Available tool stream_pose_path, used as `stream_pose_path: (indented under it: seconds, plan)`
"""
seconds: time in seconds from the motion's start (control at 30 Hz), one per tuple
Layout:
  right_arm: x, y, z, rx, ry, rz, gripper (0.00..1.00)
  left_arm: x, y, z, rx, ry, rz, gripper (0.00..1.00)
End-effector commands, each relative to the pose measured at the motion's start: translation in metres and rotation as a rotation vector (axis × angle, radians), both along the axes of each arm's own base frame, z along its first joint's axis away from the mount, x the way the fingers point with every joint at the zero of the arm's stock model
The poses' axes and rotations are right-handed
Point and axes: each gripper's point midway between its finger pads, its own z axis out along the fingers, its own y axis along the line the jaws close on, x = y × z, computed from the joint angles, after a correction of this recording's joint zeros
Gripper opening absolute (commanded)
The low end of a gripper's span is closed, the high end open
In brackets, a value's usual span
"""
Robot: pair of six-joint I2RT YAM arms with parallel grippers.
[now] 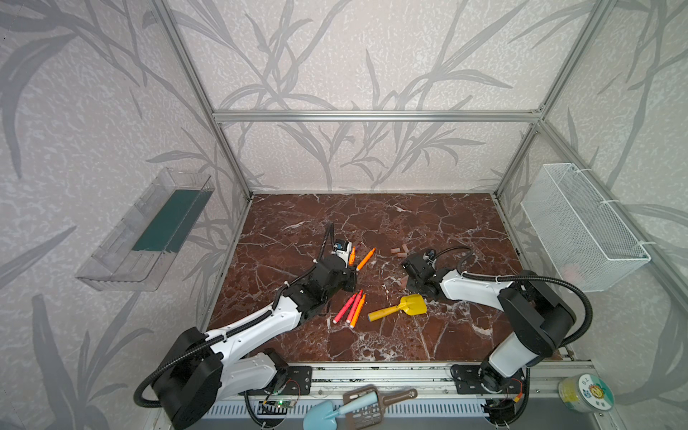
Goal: Insert the pens into the pen caps
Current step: 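Lower the right gripper and close it on a pink pen cap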
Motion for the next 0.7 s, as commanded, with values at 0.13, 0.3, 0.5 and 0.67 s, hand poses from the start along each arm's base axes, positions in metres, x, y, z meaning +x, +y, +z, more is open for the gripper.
stream_pose_path:
  seconds: [0.13,0.3,0.5,0.67]
  plan:
    - [0.001,-0.012,-0.003,-0.065,0.028,0.008,0.21,0.004,-0.003,0.012,-0.011,-0.019,-0.006,0.00]
    - [-0.001,-0.008,-0.008,-0.048,0.052,0.019,0.28,0.004,-0.003,0.012,-0.010,-0.020,-0.005,0.00]
    - [-0.008,-0.006,-0.012,-0.034,0.073,0.021,0.29,0.004,-0.003,0.011,-0.009,-0.019,-0.005,0.00]
    - [-0.014,-0.003,-0.010,-0.033,0.071,0.031,0.29,0.004,-0.003,0.012,-0.011,-0.019,-0.007,0.00]
